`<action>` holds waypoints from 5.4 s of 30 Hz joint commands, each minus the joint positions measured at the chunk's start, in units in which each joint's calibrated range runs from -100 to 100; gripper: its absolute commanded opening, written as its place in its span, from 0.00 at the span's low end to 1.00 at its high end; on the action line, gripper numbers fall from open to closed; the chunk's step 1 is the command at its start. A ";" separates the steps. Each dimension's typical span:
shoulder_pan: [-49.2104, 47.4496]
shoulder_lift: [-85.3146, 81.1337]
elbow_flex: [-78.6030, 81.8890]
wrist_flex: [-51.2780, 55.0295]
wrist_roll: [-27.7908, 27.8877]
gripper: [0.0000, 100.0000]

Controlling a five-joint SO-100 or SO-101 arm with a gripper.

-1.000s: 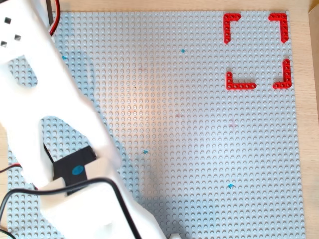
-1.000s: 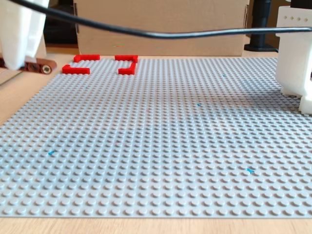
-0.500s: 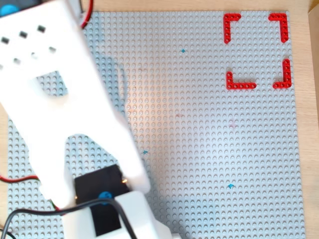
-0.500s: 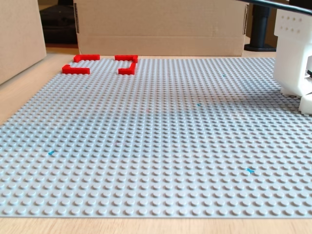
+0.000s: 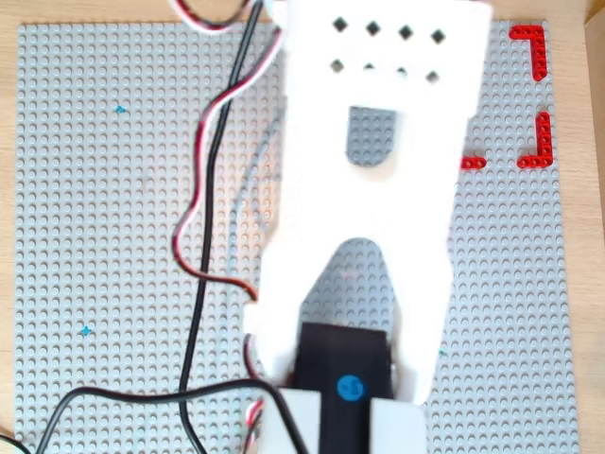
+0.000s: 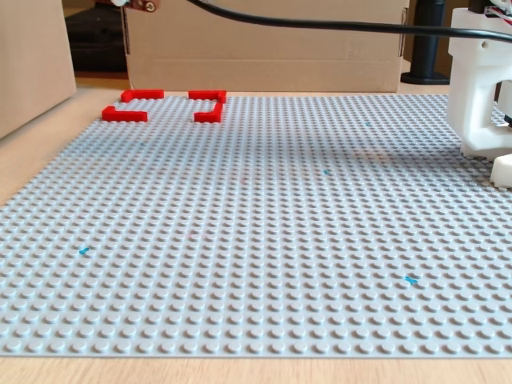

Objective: Grab and store lego

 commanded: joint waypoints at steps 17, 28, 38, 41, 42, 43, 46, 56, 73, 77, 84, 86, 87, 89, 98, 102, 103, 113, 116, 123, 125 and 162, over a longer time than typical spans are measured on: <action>14.41 6.75 -0.82 -9.07 7.15 0.01; 15.82 17.25 -0.73 -14.04 8.30 0.01; 15.74 22.07 -0.73 -19.18 8.36 0.02; 15.82 21.91 -0.73 -19.09 8.36 0.02; 15.74 21.91 -0.73 -18.92 8.36 0.02; 15.74 21.99 -0.73 -18.92 8.36 0.02; 15.52 22.33 -0.73 -18.65 8.41 0.17; 15.30 21.57 -5.09 -13.69 7.99 0.19; 4.10 5.39 -8.90 0.61 -0.53 0.02; 1.72 -5.27 5.80 0.61 -3.09 0.02; -1.17 -24.33 35.20 0.34 -6.96 0.01; -1.47 -32.54 45.73 -0.44 -7.53 0.01; -1.54 -36.43 50.45 -1.92 -7.53 0.02; -1.61 -43.12 58.43 -4.80 -7.43 0.02; -1.54 -70.14 88.92 -9.77 -7.37 0.02; -1.54 -80.72 98.09 -10.03 -7.16 0.02; -1.54 -83.26 99.90 -9.77 -7.01 0.02; -2.58 -119.25 118.32 -3.84 -6.12 0.01; -4.43 -124.07 120.59 -5.32 -6.75 0.01; -8.37 -122.46 121.95 -6.28 -9.05 0.01; -8.59 -122.46 121.95 -6.28 -9.20 0.01; -8.66 -122.46 121.95 -6.37 -8.94 0.02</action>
